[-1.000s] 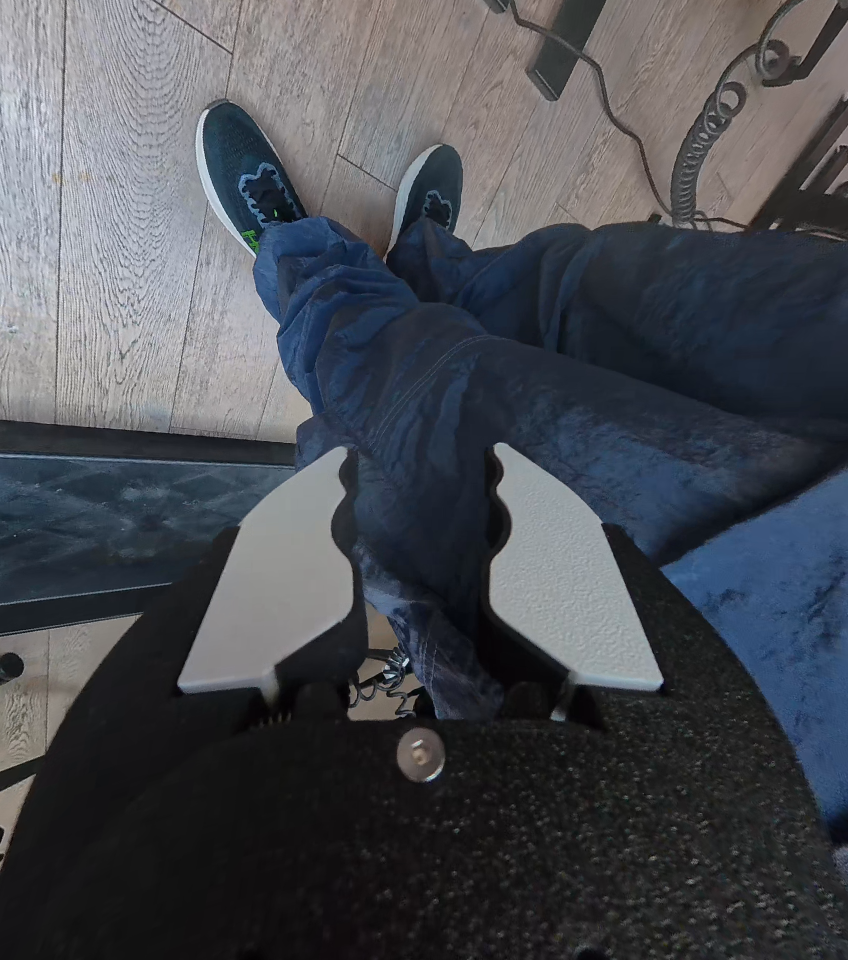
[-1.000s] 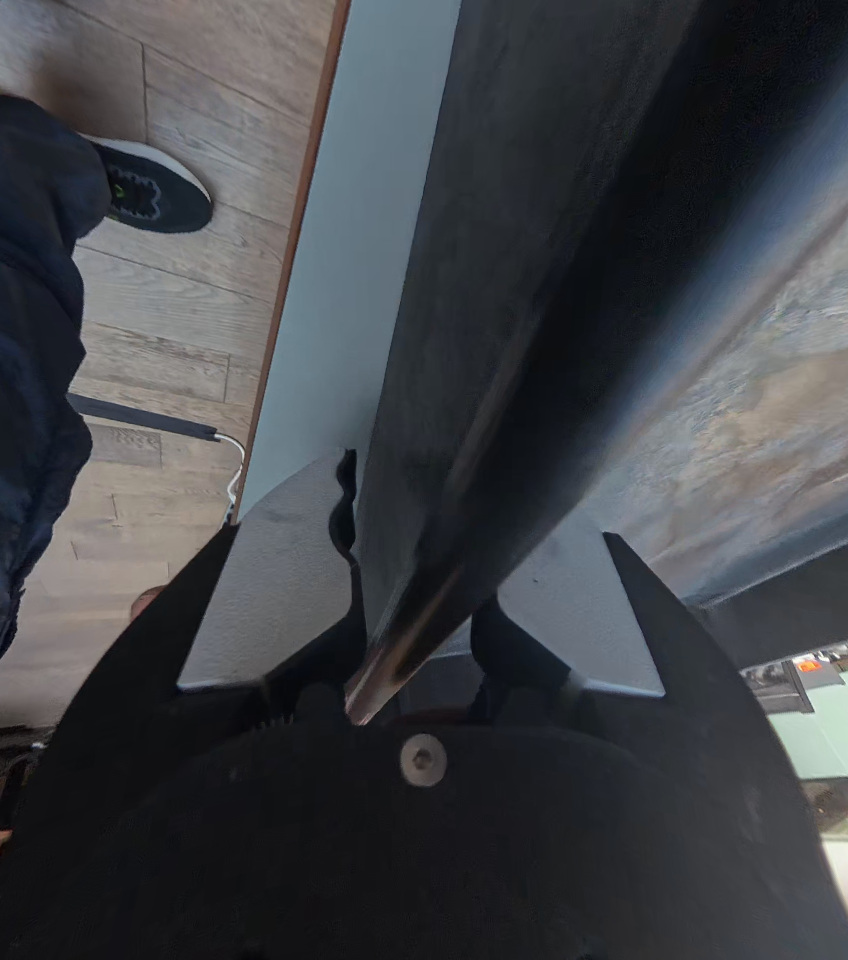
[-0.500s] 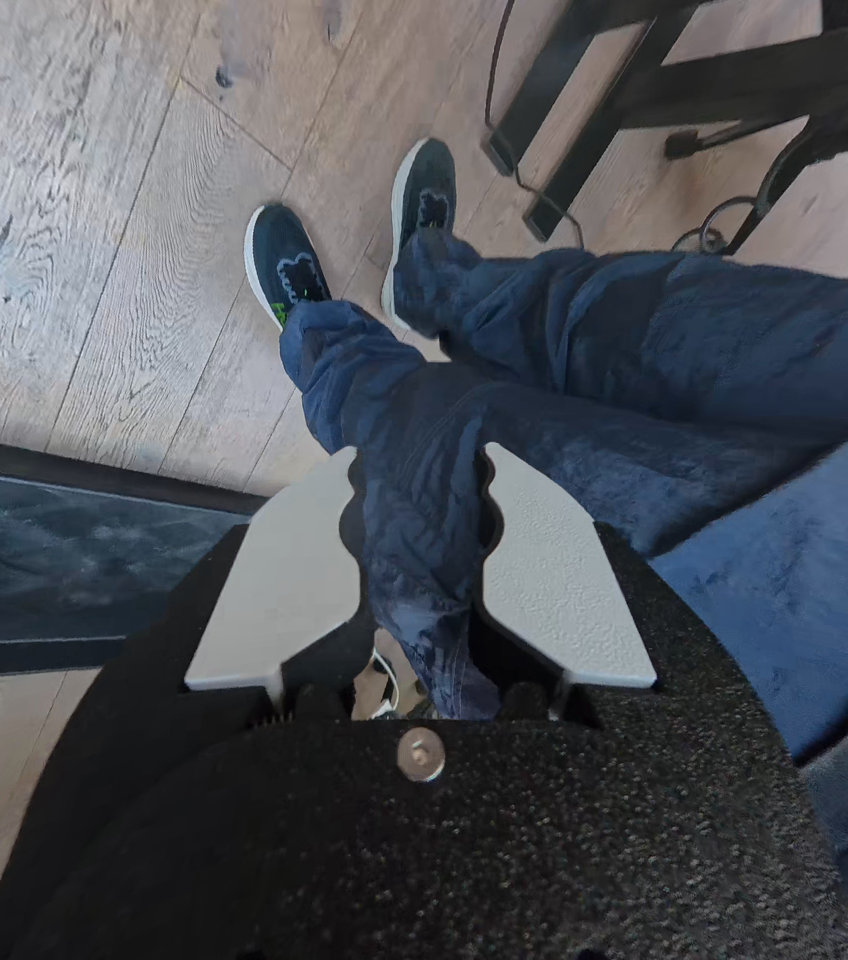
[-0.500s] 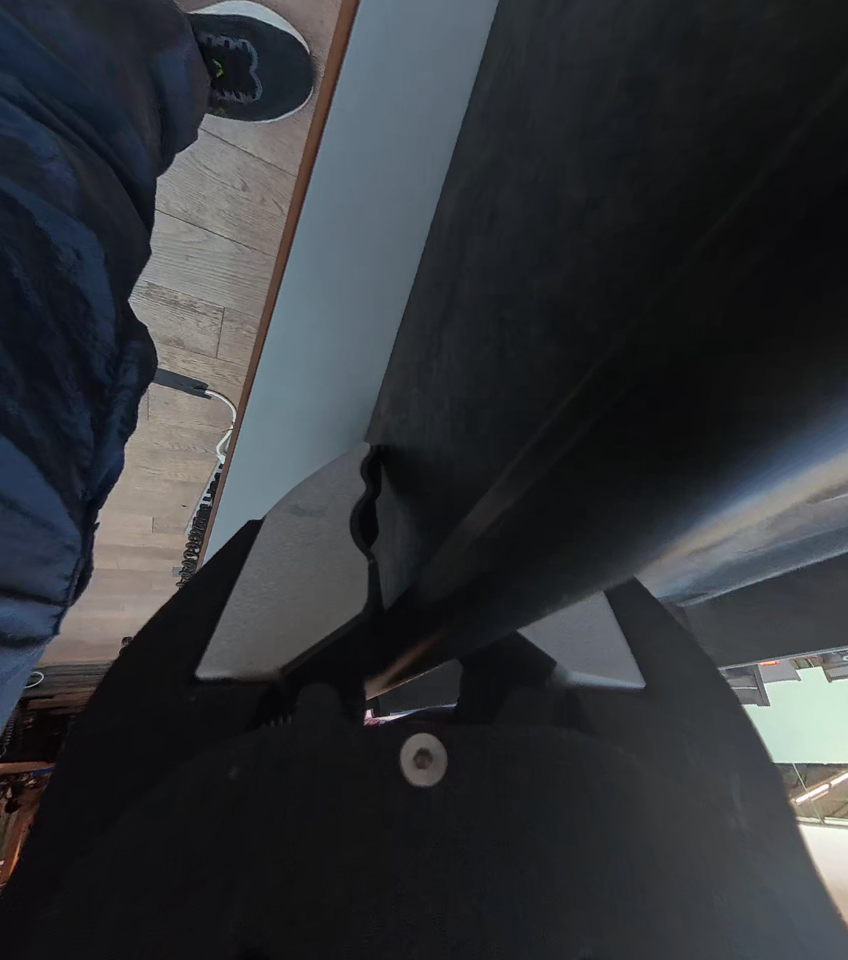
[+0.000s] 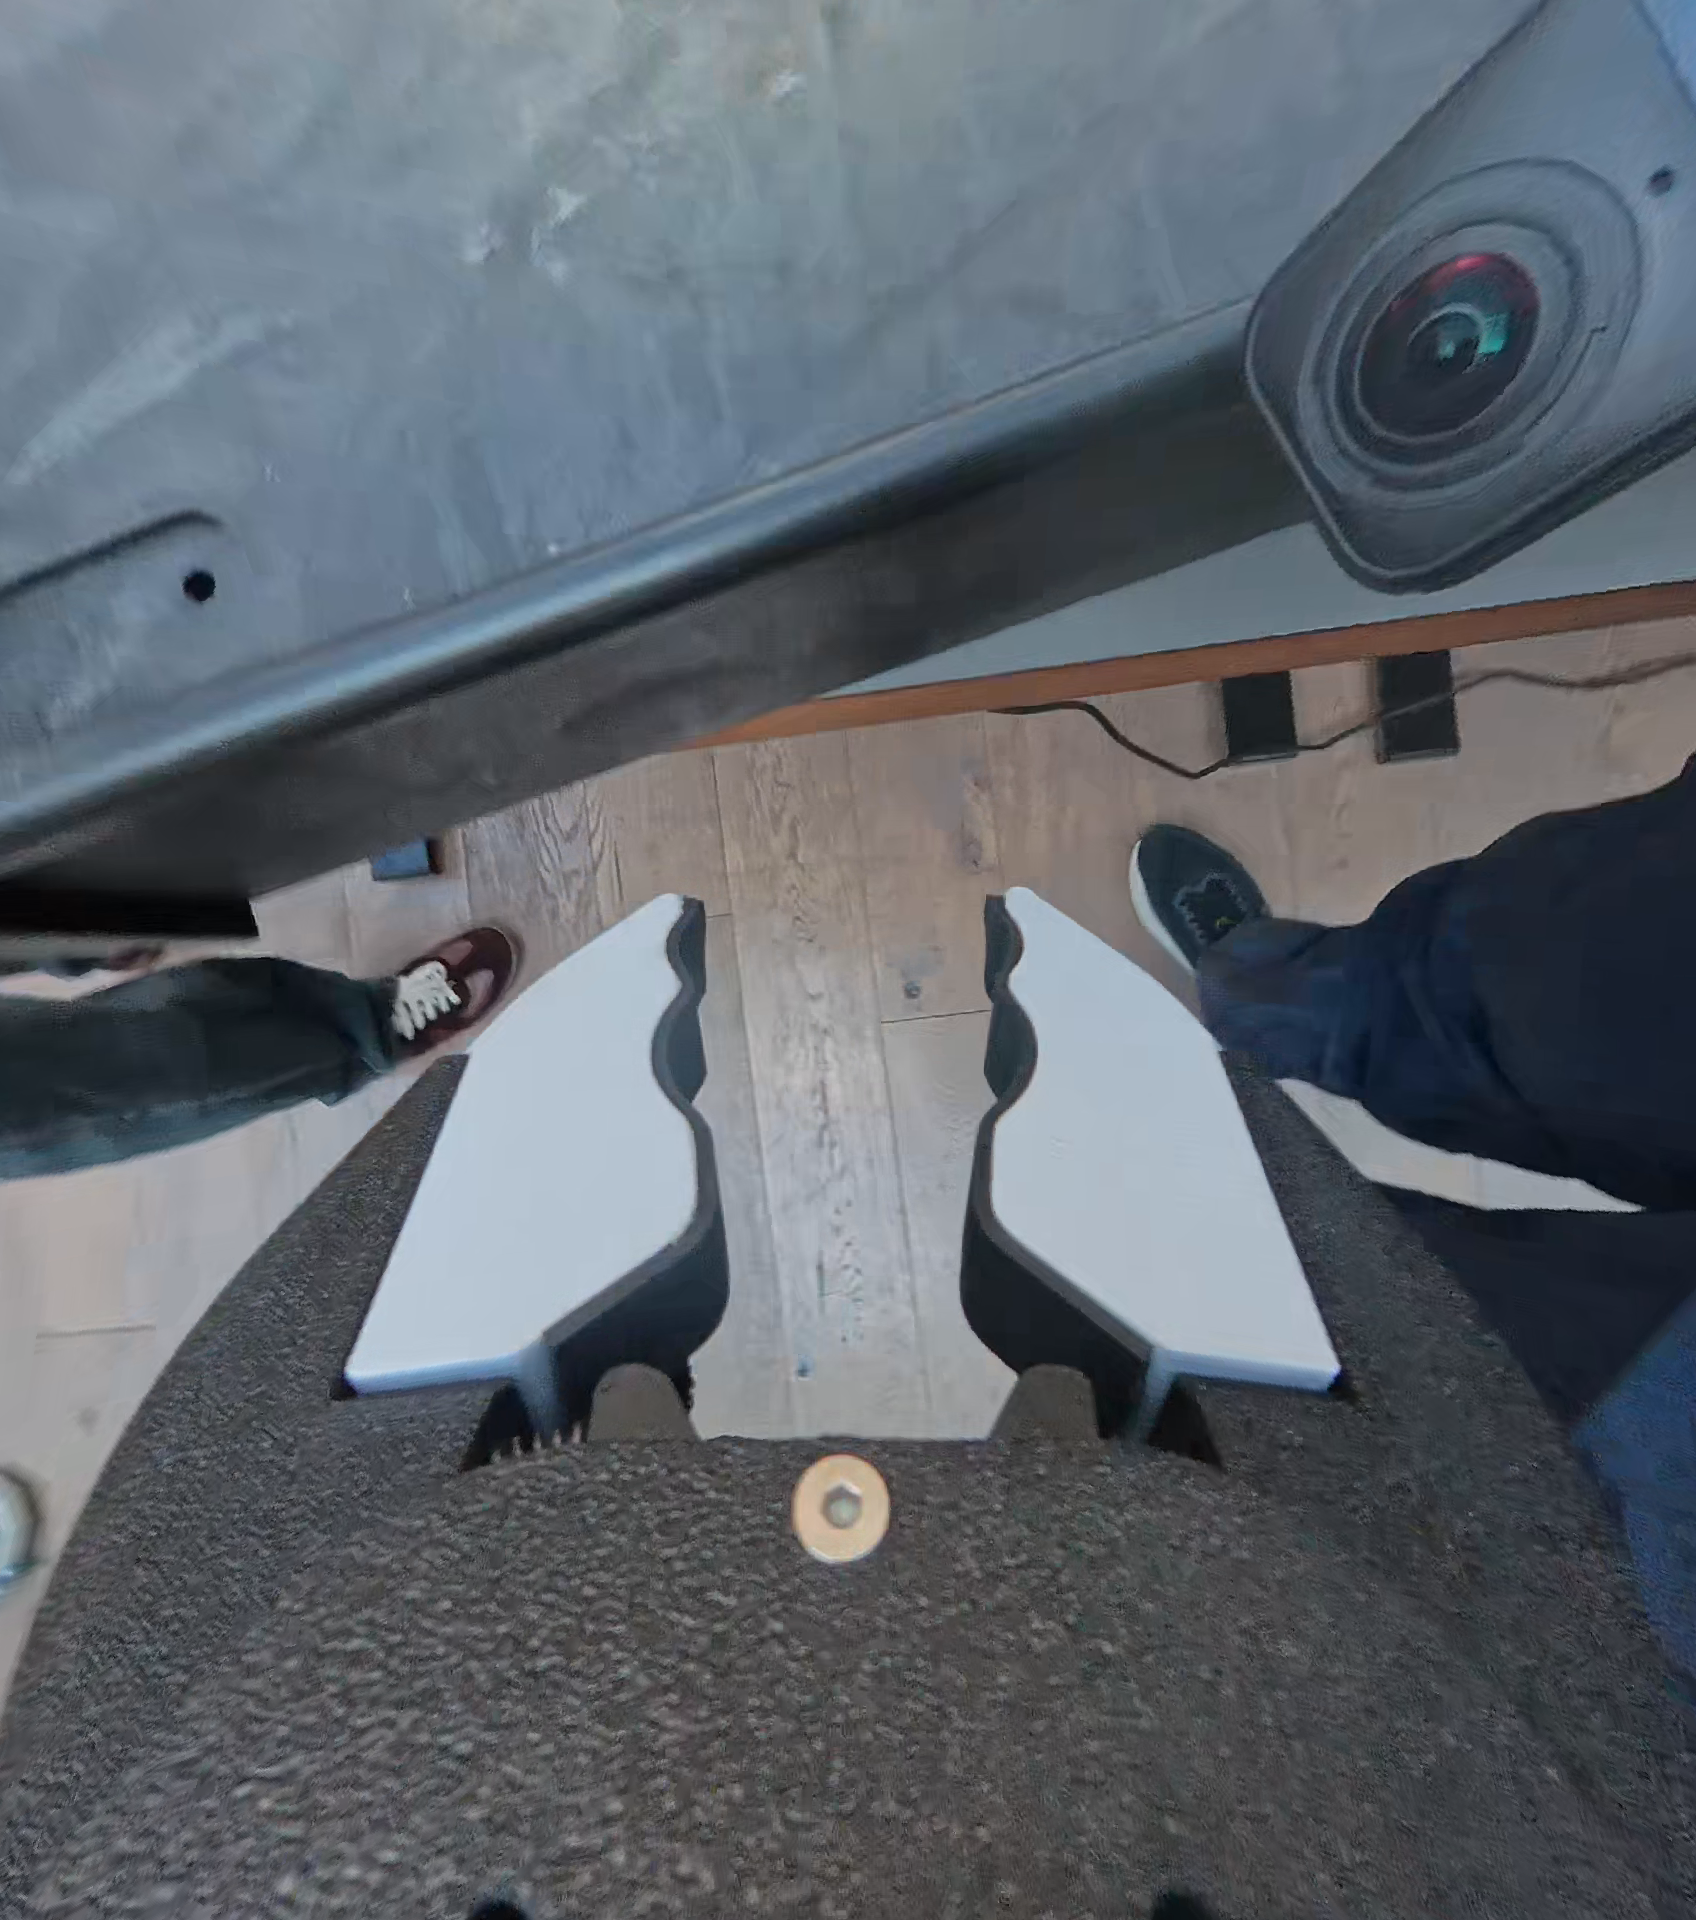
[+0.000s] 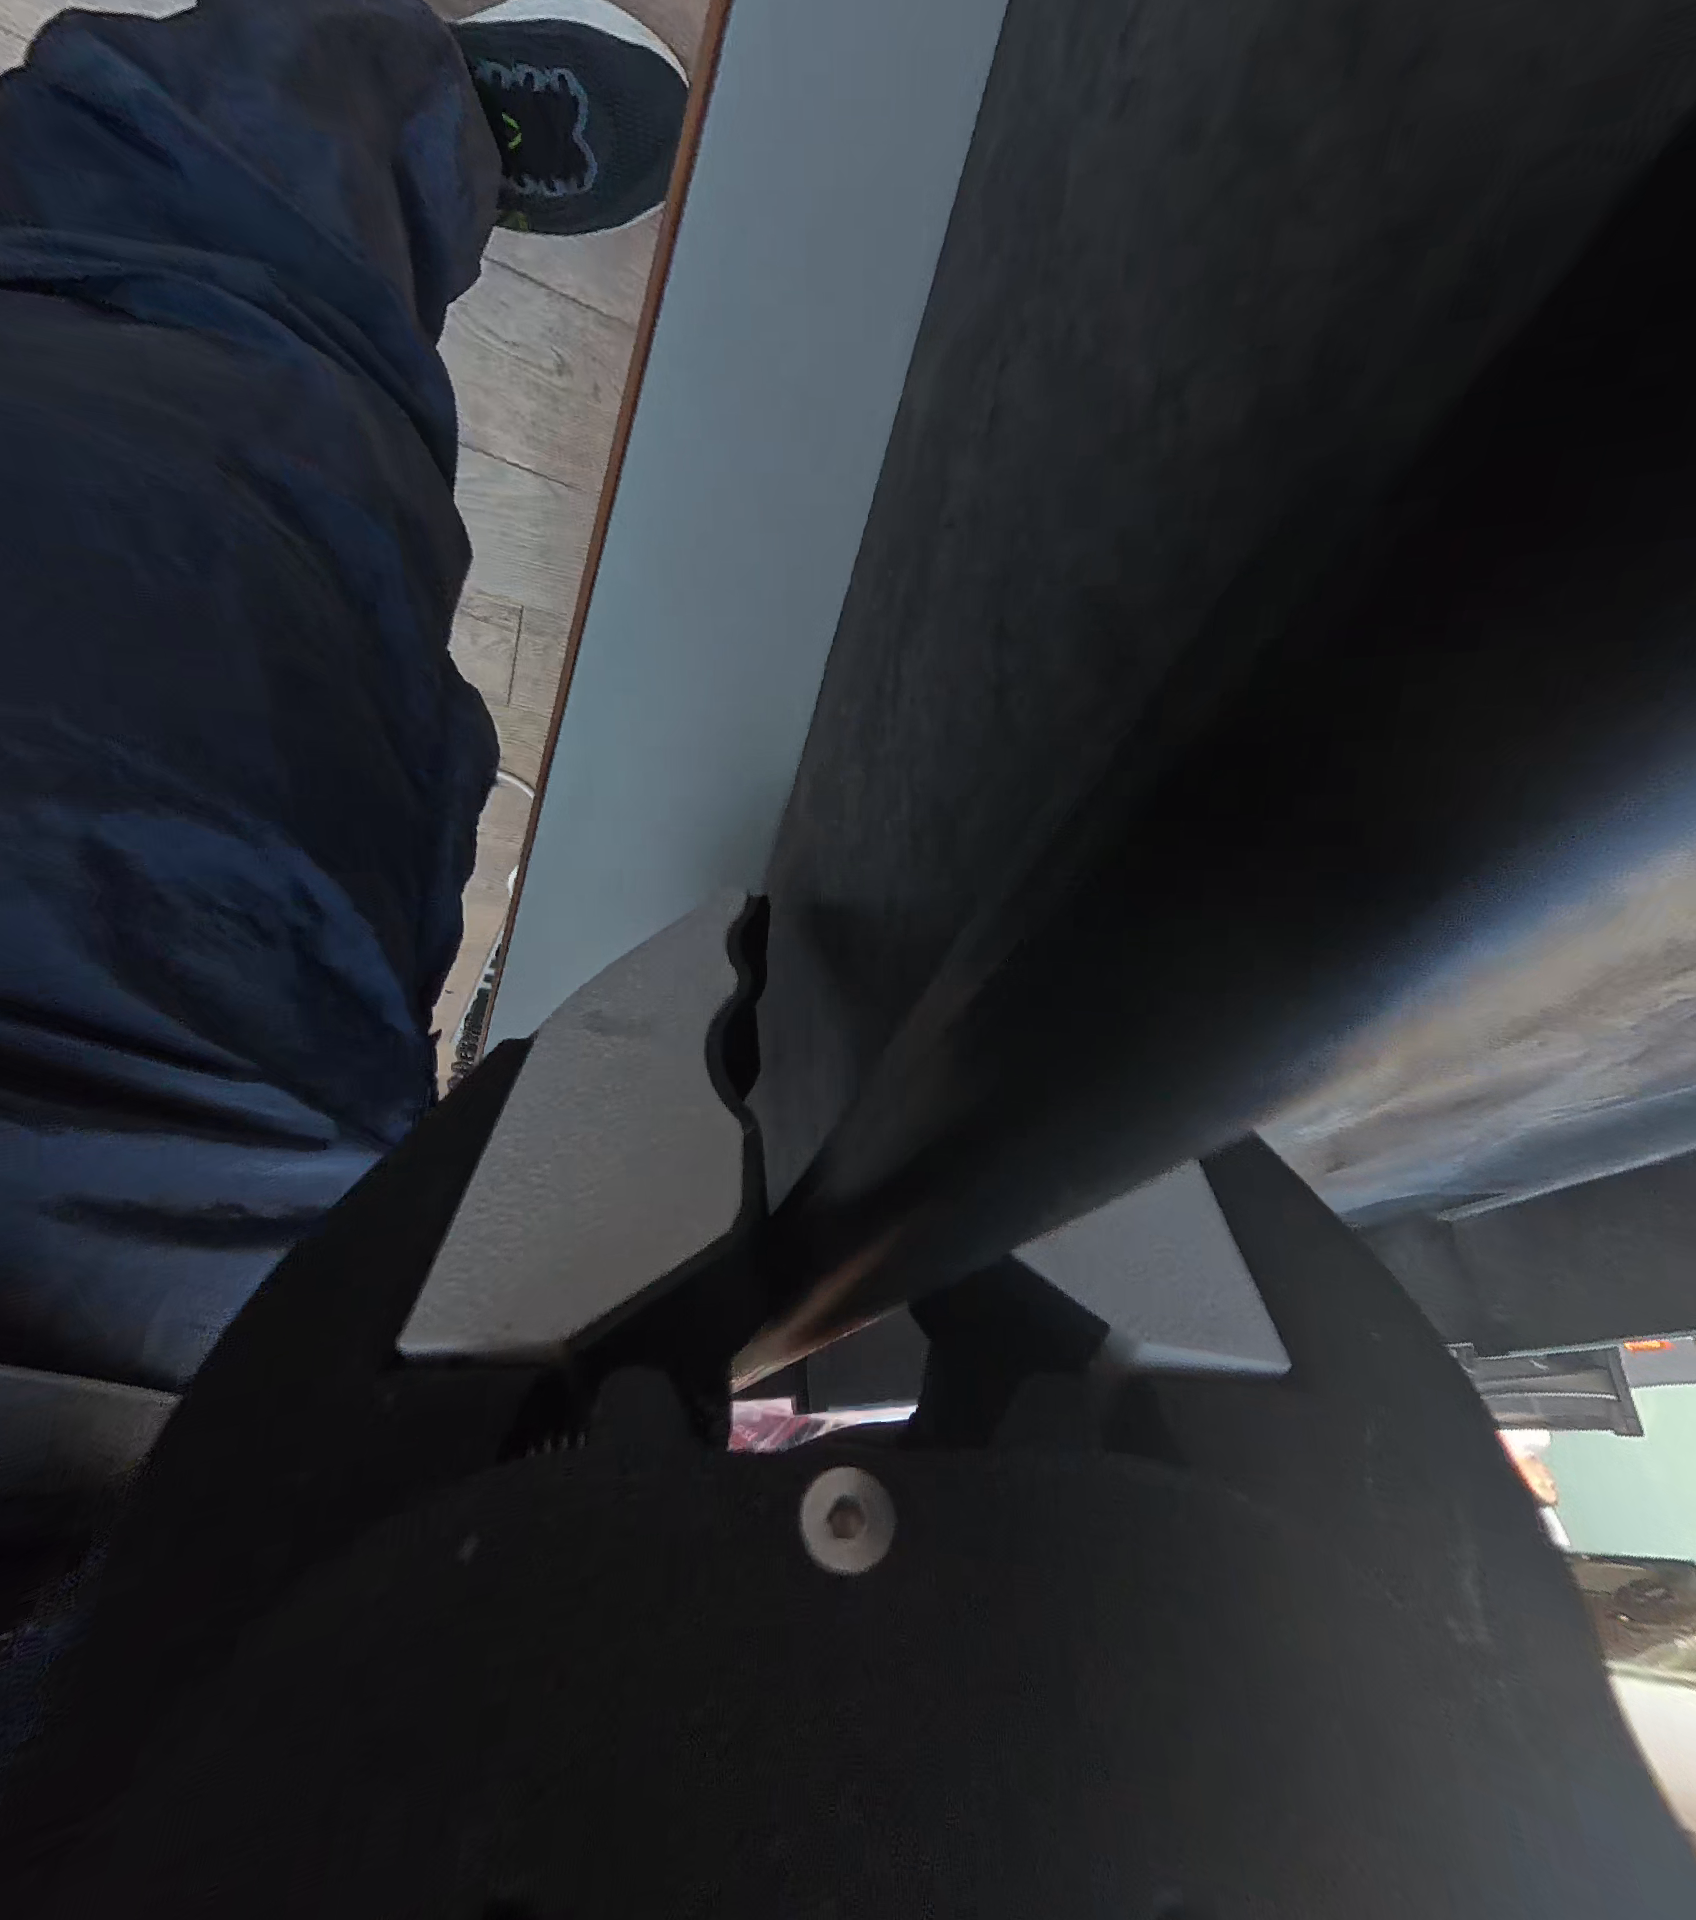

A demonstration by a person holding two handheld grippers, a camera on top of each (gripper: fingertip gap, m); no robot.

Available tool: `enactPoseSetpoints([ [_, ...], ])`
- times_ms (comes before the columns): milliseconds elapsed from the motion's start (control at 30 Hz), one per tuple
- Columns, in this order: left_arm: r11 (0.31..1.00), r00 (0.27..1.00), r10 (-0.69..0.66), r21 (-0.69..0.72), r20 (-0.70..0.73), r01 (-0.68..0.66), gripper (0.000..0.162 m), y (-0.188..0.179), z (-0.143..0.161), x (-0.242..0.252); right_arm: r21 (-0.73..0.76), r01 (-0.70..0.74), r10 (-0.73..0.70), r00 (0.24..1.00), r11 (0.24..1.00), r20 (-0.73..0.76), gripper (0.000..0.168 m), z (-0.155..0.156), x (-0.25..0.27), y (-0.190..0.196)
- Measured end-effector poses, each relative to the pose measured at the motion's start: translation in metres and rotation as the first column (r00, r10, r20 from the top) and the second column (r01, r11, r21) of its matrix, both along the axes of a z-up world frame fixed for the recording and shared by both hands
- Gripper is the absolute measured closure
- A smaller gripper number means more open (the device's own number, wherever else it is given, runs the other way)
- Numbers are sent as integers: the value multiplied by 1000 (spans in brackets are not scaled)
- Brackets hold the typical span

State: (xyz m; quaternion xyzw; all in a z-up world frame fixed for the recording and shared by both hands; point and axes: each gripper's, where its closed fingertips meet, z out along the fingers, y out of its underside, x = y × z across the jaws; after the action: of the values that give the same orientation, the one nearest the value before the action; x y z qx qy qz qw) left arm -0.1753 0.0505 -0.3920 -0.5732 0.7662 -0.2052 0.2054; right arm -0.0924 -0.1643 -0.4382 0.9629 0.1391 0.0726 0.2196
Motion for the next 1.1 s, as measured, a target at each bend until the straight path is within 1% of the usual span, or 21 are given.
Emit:
enactPoseSetpoints([
  [33,997,998,-60,38,-15,60,109,-3,-2,9,24,10,-10,1000,1000,-13,140,0,-1,1],
  [100,978,982,-176,103,-63,182,107,-9,-7,22,79,64,-59,996,995,-67,144,2,-7,-1],
  [167,943,954,-276,157,-118,292,105,-12,-13,31,62,112,-104,988,992,-110,142,7,-10,-19],
  [233,902,912,-356,182,-203,392,111,-13,-22,32,48,162,-154,978,986,-139,137,11,-11,-44],
  [333,837,847,-419,222,-328,500,110,-4,-39,23,31,253,-244,954,967,-175,133,18,-13,-93],
  [367,804,836,-425,279,-347,525,113,3,-40,23,27,274,-265,949,961,-173,132,21,-13,-110],
  [400,770,833,-431,341,-346,540,116,10,-38,26,29,290,-281,946,957,-164,132,23,-11,-127],
  [433,751,830,-443,366,-339,550,119,13,-34,28,31,303,-295,942,952,-159,132,26,-10,-143],
  [533,752,843,-468,381,-267,538,128,14,-15,33,42,347,-337,929,937,-154,132,36,-10,-184],
  [600,717,827,-512,414,-233,561,131,18,-3,34,61,359,-348,926,931,-145,132,40,-9,-205],
  [667,682,799,-567,430,-200,591,129,23,7,34,77,350,-337,931,934,-144,130,41,-9,-220],
  [700,671,788,-591,438,-170,598,122,24,14,36,86,342,-329,934,936,-141,129,40,-8,-225],
  [733,667,785,-610,461,-113,585,114,26,26,41,93,338,-324,936,937,-140,129,40,-9,-228],
  [800,661,761,-648,478,-26,579,112,30,44,48,115,338,-322,937,934,-138,128,40,-9,-230],
  [833,647,756,-652,484,-51,590,111,40,43,49,128,340,-323,937,932,-136,127,40,-9,-229],
  [867,626,756,-643,481,-126,613,105,55,32,48,135,343,-327,936,929,-128,127,39,-9,-230],
  [900,613,762,-610,480,-218,628,94,76,19,46,126,347,-334,936,929,-116,127,37,-9,-233],
  [967,590,769,-527,496,-362,638,81,117,-2,46,110,326,-320,945,939,-71,128,34,-5,-238],
  [1000,587,759,-500,481,-417,651,83,131,-9,44,92,327,-323,945,941,-56,126,33,-5,-240],
  [1033,577,748,-485,476,-453,663,91,142,-14,44,78,333,-331,943,940,-42,124,32,-5,-242],
  [1100,525,725,-496,499,-478,689,104,155,-19,51,77,336,-336,942,939,-8,127,29,-1,-243],
])
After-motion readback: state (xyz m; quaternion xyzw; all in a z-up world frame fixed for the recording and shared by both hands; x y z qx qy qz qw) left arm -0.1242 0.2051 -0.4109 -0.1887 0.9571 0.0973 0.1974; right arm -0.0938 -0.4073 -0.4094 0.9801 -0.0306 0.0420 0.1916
